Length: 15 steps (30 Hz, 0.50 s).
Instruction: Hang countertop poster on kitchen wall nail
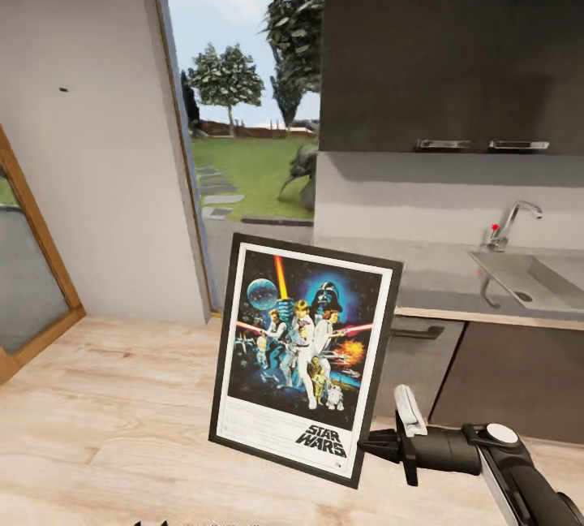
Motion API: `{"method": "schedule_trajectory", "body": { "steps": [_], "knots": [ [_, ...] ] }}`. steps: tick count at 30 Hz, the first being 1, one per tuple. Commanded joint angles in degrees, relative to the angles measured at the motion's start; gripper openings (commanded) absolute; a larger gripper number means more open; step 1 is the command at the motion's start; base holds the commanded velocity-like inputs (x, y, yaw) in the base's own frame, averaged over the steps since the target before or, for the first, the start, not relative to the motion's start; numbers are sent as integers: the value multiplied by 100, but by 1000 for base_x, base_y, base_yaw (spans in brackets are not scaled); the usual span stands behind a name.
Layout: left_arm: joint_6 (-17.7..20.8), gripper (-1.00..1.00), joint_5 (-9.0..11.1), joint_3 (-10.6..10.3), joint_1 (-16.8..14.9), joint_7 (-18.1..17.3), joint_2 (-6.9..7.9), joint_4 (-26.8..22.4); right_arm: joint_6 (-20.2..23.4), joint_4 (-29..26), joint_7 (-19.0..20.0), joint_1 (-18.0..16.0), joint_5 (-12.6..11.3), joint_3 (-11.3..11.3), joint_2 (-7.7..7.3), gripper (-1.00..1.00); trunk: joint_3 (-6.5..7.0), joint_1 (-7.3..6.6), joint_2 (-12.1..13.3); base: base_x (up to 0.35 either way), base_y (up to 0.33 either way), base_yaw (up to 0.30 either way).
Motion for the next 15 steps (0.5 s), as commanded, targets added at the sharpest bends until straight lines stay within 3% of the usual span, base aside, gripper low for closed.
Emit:
{"method": "schedule_trajectory", "body": {
  "steps": [1,6,15],
  "knots": [
    [-26,100,32,-35,-9,-10,0,5,80,-4,33,-3,-13,-3,-1,-100,-14,4,-14,0,293,291],
    [-25,100,32,-35,-9,-9,0,4,80,0,33,-3,-14,-8,-1,-100,-14,4,-14,0,294,256],
    [-24,100,32,-35,-10,-8,0,4,80,13,33,-2,-15,-13,-1,-100,-14,4,-14,0,295,47]
  ]
}}
